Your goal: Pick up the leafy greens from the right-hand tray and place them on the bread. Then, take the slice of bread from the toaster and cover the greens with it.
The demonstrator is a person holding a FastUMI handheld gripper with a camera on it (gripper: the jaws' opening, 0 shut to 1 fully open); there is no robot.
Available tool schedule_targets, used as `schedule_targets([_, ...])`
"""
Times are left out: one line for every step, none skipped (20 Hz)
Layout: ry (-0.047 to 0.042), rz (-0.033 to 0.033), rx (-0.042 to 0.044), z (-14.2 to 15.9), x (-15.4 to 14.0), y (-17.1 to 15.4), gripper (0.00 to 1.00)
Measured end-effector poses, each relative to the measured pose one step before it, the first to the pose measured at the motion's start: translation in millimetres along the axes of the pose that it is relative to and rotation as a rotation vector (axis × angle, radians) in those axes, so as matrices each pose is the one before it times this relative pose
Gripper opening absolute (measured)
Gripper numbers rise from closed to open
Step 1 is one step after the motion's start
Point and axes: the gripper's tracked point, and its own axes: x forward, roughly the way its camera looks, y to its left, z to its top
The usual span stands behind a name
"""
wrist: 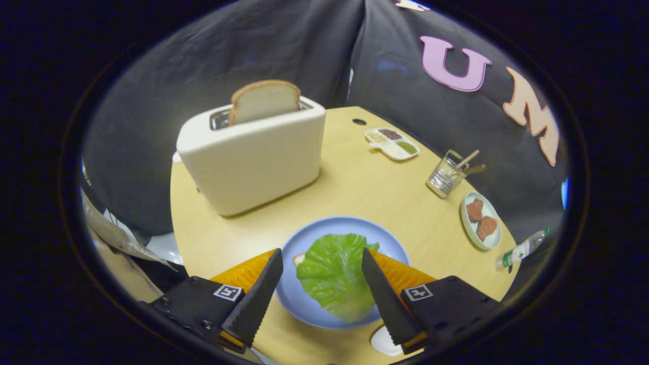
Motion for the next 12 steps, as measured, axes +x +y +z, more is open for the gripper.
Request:
schedule_targets([-0.02386, -0.00122, 0.01667, 15.00, -4.72, 4.04, 1.00])
schedule_targets([-0.02086, 0.00589, 0.01957, 12.10, -3.93, 6.26, 1.00])
schedule_targets([-0.01567, 0.00973, 0.02230, 11.56, -4.42, 6.74, 1.00])
schedule_targets([-0.01222, 0.01034, 0.02135, 10.09, -3.22, 7.50, 1.00])
schedule_targets([-0.01161, 0.00588, 0.01939, 10.72, -1.71, 4.91, 1.00])
schedule_targets([-0.01030, 0.00129, 0.01649, 10.07, -1.32, 3.78, 1.00])
schedule_targets([-0.00493, 0.00227, 0.00934, 8.21, -0.67, 3.28, 1.00])
schedule_targets([-0.00318, 0.00139, 0.00854, 8.04, -0.50, 3.80, 1.00])
schedule_targets([-0.00266, 0.00004, 0.00919, 6.46, 0.07, 1.92, 1.00])
schedule_targets([0.00352, 0.00333, 0.01126, 5.48, 1.66, 3.25, 1.00])
schedule_targets([0.00313, 0.00717, 0.01407, 6.69, -0.04, 4.44, 1.00])
schedule_targets([0.00035, 0.00849, 0.01459, 7.43, 0.52, 5.44, 1.00])
